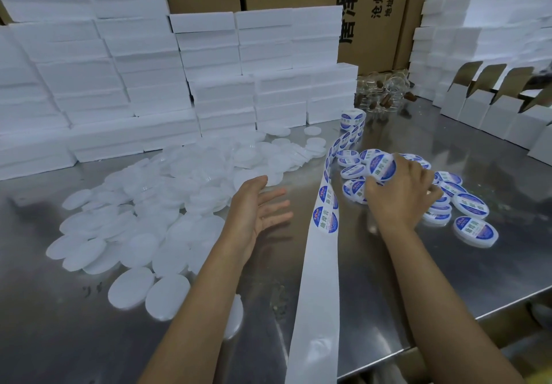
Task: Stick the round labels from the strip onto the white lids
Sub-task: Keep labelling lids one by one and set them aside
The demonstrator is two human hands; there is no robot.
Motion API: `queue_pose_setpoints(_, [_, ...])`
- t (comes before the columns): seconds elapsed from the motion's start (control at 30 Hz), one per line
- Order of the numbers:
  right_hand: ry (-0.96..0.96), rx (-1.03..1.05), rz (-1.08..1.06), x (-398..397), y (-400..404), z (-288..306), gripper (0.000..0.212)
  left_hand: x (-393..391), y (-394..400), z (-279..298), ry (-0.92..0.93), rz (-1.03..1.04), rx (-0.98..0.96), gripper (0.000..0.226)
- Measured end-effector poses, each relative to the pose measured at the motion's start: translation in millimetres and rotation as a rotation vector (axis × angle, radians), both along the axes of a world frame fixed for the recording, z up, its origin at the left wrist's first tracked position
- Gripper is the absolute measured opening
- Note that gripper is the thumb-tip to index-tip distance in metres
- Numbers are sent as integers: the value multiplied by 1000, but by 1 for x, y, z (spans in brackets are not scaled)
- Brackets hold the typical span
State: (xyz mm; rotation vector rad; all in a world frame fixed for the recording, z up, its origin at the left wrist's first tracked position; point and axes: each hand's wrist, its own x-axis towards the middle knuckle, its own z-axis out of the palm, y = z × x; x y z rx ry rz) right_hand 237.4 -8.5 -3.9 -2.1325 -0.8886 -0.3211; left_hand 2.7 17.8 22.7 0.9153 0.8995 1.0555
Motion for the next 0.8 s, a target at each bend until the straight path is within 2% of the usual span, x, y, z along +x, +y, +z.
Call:
queue_pose_setpoints(0.2, [-12,-114,-45,4,3,-3,60,-3,3,-3,44,40,9,26])
queue_pose_setpoints(0.33, [-68,-38,19,-4,2,-1,51,-6,6,-3,3,253,49,23])
queue_pose_setpoints(0.43, [-140,49,193,-23,1,0,38,-13,10,0,-10,425,76,28])
queue_pose_setpoints(0.53, [-215,55,466,-48,5,2,28,-18,14,1,-26,512,61,26])
queue_pose_setpoints(0.67, [-233,-24,789,-82,25,9,30,-25,16,3,-67,583,52,28])
queue_pose_setpoints(0.8, [-242,-150,903,-114,58,15,38,-31,18,7,-84,622,44,30])
